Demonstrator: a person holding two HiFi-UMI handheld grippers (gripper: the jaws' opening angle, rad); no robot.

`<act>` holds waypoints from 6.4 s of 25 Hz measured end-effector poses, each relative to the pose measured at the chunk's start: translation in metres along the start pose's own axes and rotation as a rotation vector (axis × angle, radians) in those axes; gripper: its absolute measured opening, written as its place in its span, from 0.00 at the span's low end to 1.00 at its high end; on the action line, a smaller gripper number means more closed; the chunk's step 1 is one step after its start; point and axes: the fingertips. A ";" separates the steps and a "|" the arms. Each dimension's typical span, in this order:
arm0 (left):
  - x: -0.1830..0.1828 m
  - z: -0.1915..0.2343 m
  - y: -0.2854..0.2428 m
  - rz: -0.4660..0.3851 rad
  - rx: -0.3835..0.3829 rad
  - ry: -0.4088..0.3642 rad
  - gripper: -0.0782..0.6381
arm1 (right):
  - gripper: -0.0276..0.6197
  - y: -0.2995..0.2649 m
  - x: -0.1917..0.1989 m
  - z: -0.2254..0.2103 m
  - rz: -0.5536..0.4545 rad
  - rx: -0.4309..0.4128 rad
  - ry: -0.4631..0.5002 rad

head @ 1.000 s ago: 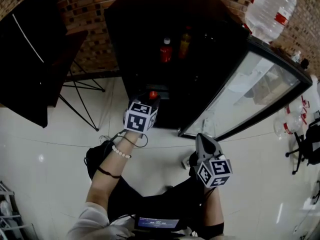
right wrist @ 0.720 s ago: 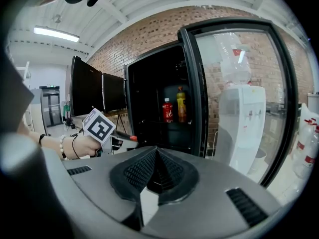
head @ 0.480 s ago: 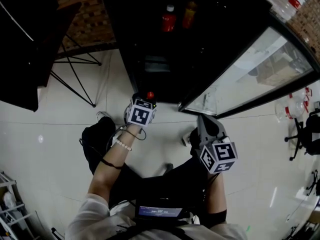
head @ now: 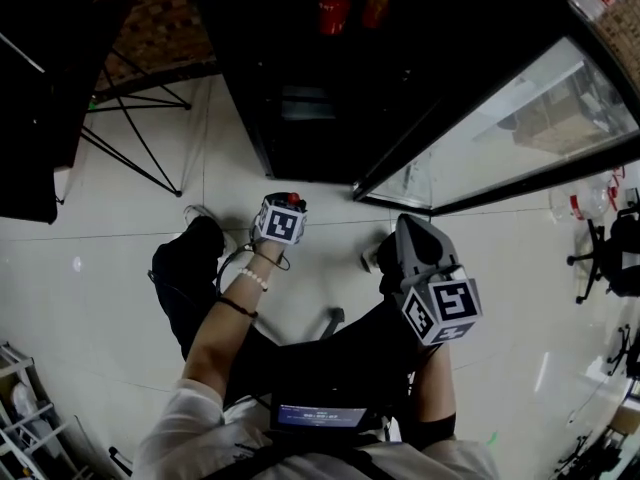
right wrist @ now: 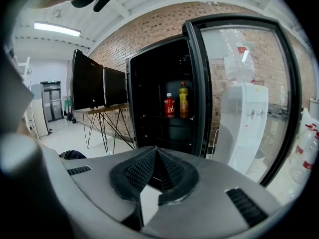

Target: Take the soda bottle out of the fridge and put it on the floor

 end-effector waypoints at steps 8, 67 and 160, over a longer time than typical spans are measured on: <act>0.036 -0.006 -0.053 0.060 0.021 0.001 0.33 | 0.06 -0.018 0.014 0.002 0.060 -0.026 0.028; 0.164 0.032 -0.230 0.140 -0.050 -0.046 0.33 | 0.07 -0.037 0.059 -0.017 0.192 0.001 -0.132; -0.082 0.018 0.362 -0.698 -0.069 0.143 0.11 | 0.06 0.016 -0.047 0.095 -0.162 -0.081 0.131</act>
Point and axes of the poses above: the fingertips, and each gripper's own axes: y backward along the fingers, z to its left, x out of its underside, and after that the axes turned 8 degrees about -x, right-handed
